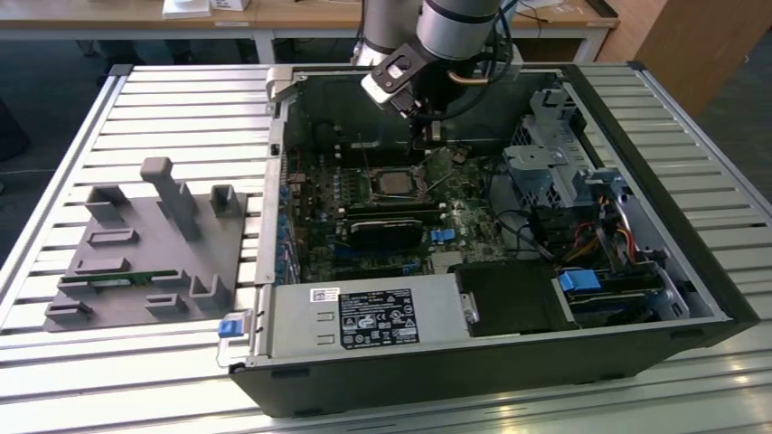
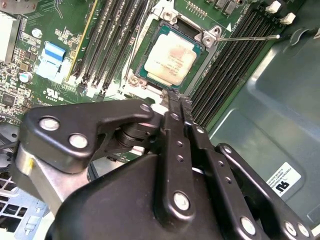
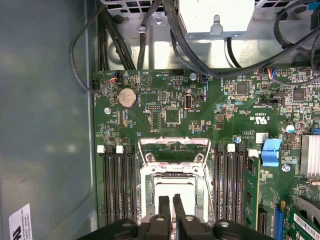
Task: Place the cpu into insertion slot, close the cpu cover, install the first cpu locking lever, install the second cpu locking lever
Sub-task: 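Close the cpu cover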
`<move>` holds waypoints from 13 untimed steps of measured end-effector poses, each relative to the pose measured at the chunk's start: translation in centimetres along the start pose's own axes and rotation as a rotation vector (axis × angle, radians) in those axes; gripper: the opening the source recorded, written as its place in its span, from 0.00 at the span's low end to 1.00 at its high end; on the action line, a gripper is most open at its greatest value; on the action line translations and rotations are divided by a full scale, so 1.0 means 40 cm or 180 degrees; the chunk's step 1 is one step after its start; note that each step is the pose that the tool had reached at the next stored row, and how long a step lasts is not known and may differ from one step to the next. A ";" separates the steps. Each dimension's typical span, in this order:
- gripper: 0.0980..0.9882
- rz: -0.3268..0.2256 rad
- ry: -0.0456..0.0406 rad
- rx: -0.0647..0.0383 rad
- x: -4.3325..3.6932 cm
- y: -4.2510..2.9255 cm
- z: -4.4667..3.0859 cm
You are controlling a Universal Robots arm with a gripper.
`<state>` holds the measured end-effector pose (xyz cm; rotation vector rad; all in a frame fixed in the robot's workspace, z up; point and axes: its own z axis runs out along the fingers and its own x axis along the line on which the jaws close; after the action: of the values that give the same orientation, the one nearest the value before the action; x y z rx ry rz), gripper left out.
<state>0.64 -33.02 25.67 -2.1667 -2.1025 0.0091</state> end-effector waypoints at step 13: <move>0.02 0.0000 0.0000 0.0000 0.000 -0.001 0.000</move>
<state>0.59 -33.02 25.67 -2.1667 -2.1025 0.0092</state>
